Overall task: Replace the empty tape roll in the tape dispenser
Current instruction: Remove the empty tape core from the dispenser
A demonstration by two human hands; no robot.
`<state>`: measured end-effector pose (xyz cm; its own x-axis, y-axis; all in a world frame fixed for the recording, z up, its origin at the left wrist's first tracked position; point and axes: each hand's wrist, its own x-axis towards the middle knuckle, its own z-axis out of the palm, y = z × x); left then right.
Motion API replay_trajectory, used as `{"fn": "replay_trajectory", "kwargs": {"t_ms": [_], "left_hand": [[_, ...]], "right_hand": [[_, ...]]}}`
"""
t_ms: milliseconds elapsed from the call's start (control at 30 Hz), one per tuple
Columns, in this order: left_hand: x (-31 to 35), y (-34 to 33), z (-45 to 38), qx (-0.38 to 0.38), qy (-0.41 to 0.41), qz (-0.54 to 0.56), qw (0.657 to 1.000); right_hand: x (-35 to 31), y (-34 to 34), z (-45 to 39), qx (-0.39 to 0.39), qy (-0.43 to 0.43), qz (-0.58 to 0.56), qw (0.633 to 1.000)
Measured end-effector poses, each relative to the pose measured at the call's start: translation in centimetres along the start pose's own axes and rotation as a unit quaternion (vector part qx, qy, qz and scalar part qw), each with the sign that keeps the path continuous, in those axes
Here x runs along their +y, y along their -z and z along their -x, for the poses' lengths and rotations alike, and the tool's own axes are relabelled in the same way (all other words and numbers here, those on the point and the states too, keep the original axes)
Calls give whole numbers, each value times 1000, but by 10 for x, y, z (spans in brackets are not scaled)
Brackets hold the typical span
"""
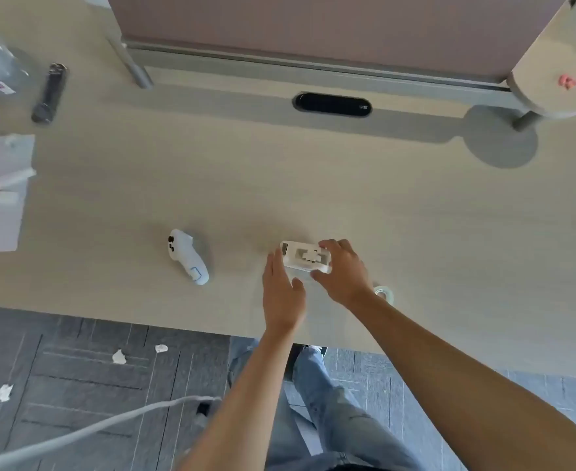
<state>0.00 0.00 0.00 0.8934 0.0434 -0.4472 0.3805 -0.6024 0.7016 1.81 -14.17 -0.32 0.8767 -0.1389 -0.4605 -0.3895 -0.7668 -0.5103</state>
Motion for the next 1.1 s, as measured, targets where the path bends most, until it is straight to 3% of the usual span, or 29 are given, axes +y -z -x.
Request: {"fn": "replay_trajectory", "kwargs": {"t_ms": [300,567,700,1100], "left_hand": [[-3,-9,-16,34,-31,-8,999],[-19,-14,-32,73,-84,30,993],[-34,-22,-41,48,-128,67,988],[-75,-43,-61,96,-246,58,963]], "right_hand": [[15,2,-6,14,50,43,998],[34,-16,-4,52,90,-50,993],[42,-31,-3,79,113,-94,986],[64,-71,-12,189,185,-122,957]]}}
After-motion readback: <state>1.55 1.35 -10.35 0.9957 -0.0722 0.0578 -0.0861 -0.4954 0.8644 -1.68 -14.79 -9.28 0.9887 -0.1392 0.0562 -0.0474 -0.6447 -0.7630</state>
